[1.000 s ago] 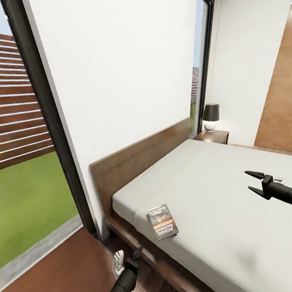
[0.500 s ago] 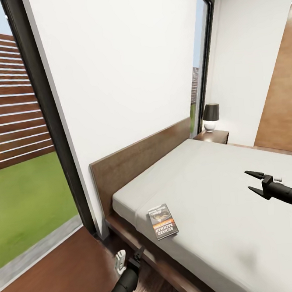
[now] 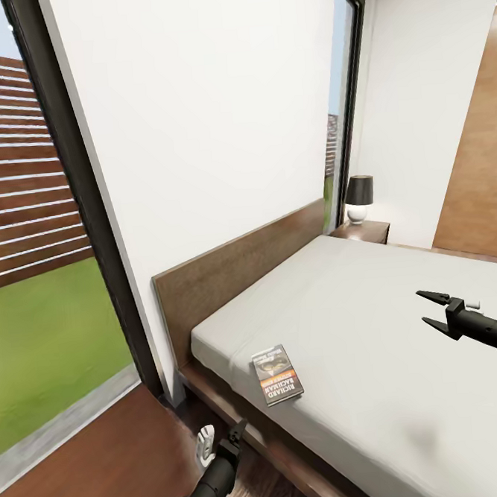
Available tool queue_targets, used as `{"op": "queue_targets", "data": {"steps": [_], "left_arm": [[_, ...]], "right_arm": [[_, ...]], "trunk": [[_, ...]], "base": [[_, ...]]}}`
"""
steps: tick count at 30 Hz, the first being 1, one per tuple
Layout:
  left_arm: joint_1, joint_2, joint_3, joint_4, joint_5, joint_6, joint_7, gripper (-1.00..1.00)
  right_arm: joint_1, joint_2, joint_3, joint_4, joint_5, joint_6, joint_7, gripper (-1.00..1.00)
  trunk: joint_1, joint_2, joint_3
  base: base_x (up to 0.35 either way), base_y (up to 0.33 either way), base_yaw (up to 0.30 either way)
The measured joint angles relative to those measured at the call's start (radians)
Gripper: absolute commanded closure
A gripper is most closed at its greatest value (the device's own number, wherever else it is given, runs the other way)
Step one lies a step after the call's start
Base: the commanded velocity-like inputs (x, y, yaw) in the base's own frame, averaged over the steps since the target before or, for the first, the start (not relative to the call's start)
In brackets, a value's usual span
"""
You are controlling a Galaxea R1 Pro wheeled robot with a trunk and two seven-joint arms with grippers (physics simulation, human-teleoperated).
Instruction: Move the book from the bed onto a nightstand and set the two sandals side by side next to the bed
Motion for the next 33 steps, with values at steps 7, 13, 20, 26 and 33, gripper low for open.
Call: {"op": "queue_targets", "data": {"steps": [7, 13, 20, 26, 33], "left_arm": [[0.0, 0.0, 0.0, 0.0, 0.001, -0.001, 0.001, -1.0], [0.0, 0.0, 0.0, 0.001, 0.001, -0.001, 0.001, -1.0], [0.0, 0.0, 0.0, 0.001, 0.001, -0.001, 0.001, -1.0], [0.0, 0.0, 0.0, 0.001, 0.001, -0.001, 0.001, -1.0], [0.0, 0.0, 0.0, 0.0, 0.002, -0.001, 0.0, -1.0]], "right_arm": [[0.0, 0.0, 0.0, 0.0, 0.0, 0.0, 0.0, -1.0], [0.0, 0.0, 0.0, 0.0, 0.0, 0.0, 0.0, -1.0], [0.0, 0.0, 0.0, 0.0, 0.0, 0.0, 0.0, -1.0], [0.0, 0.0, 0.0, 0.0, 0.0, 0.0, 0.0, -1.0], [0.0, 0.0, 0.0, 0.0, 0.0, 0.0, 0.0, -1.0]], "trunk": [[0.023, -0.042, -0.019], [0.046, -0.084, -0.038], [0.073, -0.133, -0.059], [0.096, -0.175, -0.078], [0.107, -0.196, -0.088]], "base": [[0.0, 0.0, 0.0], [0.0, 0.0, 0.0], [0.0, 0.0, 0.0], [0.0, 0.0, 0.0], [0.0, 0.0, 0.0]]}}
